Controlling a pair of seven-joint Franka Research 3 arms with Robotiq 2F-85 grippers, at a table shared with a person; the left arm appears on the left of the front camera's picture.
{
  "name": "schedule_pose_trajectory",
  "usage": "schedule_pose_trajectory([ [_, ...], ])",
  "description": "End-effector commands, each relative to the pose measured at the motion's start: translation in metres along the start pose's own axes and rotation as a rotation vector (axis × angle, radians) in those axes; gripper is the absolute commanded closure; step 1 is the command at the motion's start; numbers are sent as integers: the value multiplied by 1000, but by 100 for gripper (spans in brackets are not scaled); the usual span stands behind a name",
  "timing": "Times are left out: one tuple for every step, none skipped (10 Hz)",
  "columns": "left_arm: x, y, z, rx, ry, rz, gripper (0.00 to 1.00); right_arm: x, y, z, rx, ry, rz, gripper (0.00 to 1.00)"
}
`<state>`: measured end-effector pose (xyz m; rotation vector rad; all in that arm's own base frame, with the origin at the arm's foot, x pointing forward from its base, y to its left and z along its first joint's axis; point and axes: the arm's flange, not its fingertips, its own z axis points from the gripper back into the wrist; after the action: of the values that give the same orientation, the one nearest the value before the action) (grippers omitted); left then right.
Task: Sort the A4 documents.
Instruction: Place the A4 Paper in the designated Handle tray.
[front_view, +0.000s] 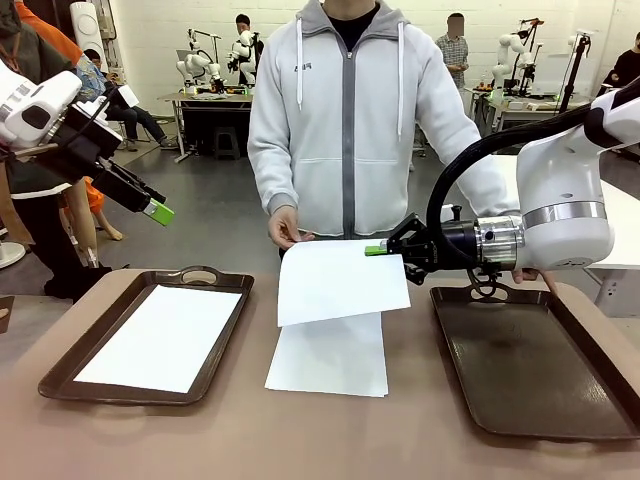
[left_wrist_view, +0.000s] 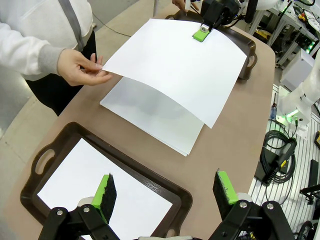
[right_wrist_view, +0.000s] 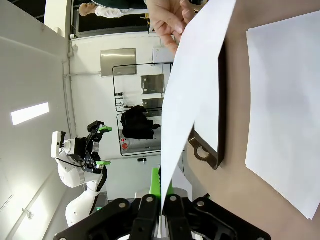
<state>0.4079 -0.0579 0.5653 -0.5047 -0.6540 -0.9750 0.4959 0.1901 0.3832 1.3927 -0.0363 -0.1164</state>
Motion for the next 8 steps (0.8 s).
schedule_pose_trajectory([
  [-2,0,1,-3,-4,-18,0,0,0,0,0,-1,-1,100],
  [-2,0,1,-3,-4,-18,0,0,0,0,0,-1,-1,100],
  [-2,0,1,-3,-4,-18,0,0,0,0,0,-1,-1,100],
  [-2,0,1,-3,-4,-18,0,0,0,0,0,-1,-1,100],
  [-2,0,1,-3,-4,-18,0,0,0,0,0,-1,-1,100],
  [-2,0,1,-3,-4,-18,0,0,0,0,0,-1,-1,100],
  [-2,0,1,-3,-4,-18,0,0,0,0,0,-1,-1,100],
  [-2,0,1,-3,-4,-18,0,0,0,0,0,-1,-1,100],
])
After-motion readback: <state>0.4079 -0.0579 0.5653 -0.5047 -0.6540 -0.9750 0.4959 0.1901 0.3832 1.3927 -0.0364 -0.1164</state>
